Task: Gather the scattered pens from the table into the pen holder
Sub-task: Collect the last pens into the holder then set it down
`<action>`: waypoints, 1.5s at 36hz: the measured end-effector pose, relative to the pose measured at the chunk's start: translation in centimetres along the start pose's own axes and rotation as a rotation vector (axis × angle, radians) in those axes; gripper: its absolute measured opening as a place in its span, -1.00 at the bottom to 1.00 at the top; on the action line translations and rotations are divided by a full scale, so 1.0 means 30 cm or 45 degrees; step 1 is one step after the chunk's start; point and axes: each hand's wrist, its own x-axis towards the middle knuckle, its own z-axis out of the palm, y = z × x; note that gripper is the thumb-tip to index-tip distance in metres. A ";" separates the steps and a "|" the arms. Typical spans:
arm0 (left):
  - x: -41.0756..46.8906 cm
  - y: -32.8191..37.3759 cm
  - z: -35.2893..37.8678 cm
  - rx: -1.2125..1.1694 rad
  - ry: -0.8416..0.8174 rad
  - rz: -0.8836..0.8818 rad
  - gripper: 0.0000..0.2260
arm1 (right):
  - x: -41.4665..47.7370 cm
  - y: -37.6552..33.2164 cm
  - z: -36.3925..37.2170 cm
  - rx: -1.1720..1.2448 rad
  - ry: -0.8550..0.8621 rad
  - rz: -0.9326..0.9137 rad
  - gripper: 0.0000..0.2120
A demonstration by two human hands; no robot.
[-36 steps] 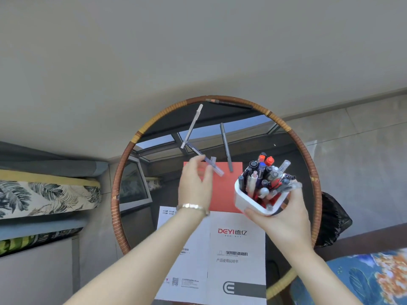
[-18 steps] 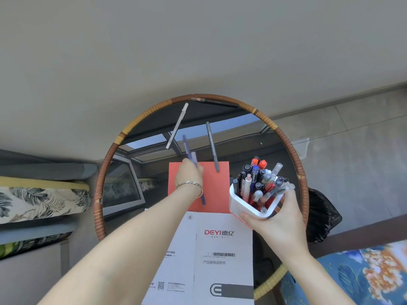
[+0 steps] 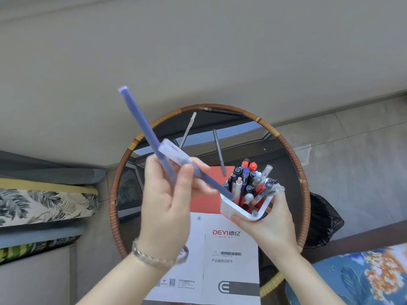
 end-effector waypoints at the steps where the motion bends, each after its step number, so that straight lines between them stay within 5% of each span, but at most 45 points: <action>1: -0.021 -0.008 0.002 -0.014 -0.015 0.018 -0.94 | -0.005 -0.007 0.008 -0.002 -0.004 -0.004 -0.41; 11: -0.120 -0.149 0.018 0.343 -0.232 -0.110 -0.79 | -0.059 -0.079 0.048 -0.040 -0.052 -0.146 -0.38; 15: -0.129 -0.142 0.012 0.502 -0.363 0.032 -0.84 | -0.064 -0.075 0.051 -0.046 -0.058 -0.106 -0.47; 19: -0.147 -0.117 -0.024 0.721 -0.343 0.202 -0.65 | -0.061 -0.055 0.045 -0.049 -0.031 -0.101 -0.43; 21: -0.142 -0.072 -0.053 0.675 -0.325 0.088 -0.63 | -0.062 -0.053 0.033 -0.044 -0.020 -0.106 -0.41; 26: -0.100 -0.028 -0.125 0.876 -0.304 0.100 -0.94 | -0.059 -0.036 0.016 -0.049 0.054 -0.052 -0.47; 28: -0.074 -0.004 -0.140 0.925 -0.309 0.097 -0.91 | -0.057 -0.027 0.012 -0.081 0.060 -0.027 -0.46; 32: -0.032 0.051 -0.163 0.885 -0.353 -0.104 -0.75 | -0.056 -0.022 0.003 -0.091 0.063 0.004 -0.51; 40: -0.008 0.036 -0.143 1.127 -0.495 -0.038 -0.95 | -0.058 -0.022 0.007 -0.125 0.057 0.007 -0.50; 44: -0.011 0.022 -0.089 1.071 -0.621 -0.157 -0.85 | -0.053 -0.020 0.015 -0.188 0.057 -0.016 -0.43; 49: -0.003 0.013 -0.041 0.919 -0.486 -0.152 -0.81 | -0.055 -0.031 0.021 -0.167 0.031 -0.022 -0.45; 54: -0.038 -0.064 0.009 1.036 -0.568 -0.053 -0.78 | -0.056 -0.035 0.043 -0.201 -0.016 -0.063 -0.36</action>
